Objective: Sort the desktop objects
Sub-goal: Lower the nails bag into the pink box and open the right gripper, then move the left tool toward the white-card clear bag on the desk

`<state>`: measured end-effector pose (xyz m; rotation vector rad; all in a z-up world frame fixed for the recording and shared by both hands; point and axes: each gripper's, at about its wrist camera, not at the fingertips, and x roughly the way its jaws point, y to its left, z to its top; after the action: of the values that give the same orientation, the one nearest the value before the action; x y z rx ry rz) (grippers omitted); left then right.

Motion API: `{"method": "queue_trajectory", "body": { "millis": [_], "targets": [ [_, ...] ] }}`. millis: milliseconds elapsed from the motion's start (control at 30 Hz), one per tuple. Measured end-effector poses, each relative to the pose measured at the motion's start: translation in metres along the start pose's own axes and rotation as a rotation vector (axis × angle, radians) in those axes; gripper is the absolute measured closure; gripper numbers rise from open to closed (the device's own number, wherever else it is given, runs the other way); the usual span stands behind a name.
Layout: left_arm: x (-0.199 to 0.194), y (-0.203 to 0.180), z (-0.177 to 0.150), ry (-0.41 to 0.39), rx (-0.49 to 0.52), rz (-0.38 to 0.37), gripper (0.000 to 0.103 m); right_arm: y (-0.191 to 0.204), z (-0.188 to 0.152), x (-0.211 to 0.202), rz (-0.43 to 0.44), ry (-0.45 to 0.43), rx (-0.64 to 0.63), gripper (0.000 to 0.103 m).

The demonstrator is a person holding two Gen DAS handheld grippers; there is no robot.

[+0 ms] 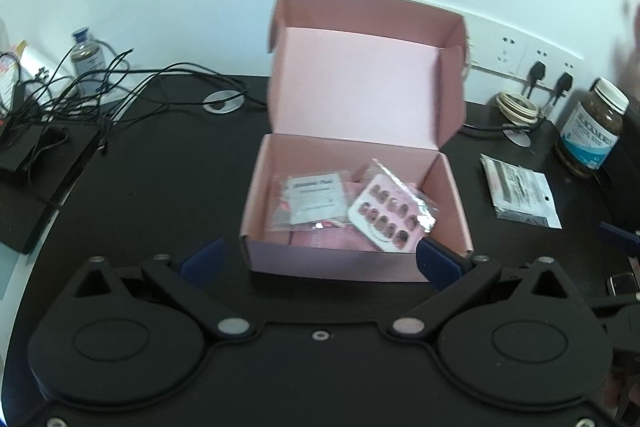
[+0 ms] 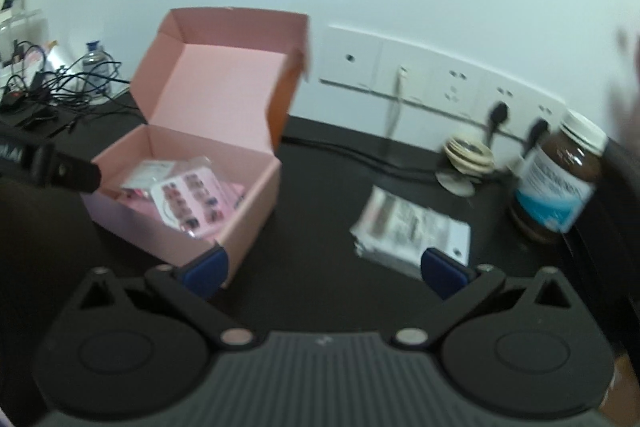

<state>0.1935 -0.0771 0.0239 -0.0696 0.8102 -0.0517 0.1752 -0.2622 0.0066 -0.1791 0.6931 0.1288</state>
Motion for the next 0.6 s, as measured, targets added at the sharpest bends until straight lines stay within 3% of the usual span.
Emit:
{"method": "queue_trajectory", "body": {
  "millis": [167,600],
  "targets": [
    [0.004,-0.019,-0.001,0.007,0.048,-0.015,0.000,-0.008,-0.019,-0.015,-0.016,0.004,0.060,0.001],
    [0.021,-0.079,0.019,0.021,0.144,-0.069,0.000,-0.005,-0.062,-0.027,-0.013,0.026,0.064,0.001]
  ]
}}
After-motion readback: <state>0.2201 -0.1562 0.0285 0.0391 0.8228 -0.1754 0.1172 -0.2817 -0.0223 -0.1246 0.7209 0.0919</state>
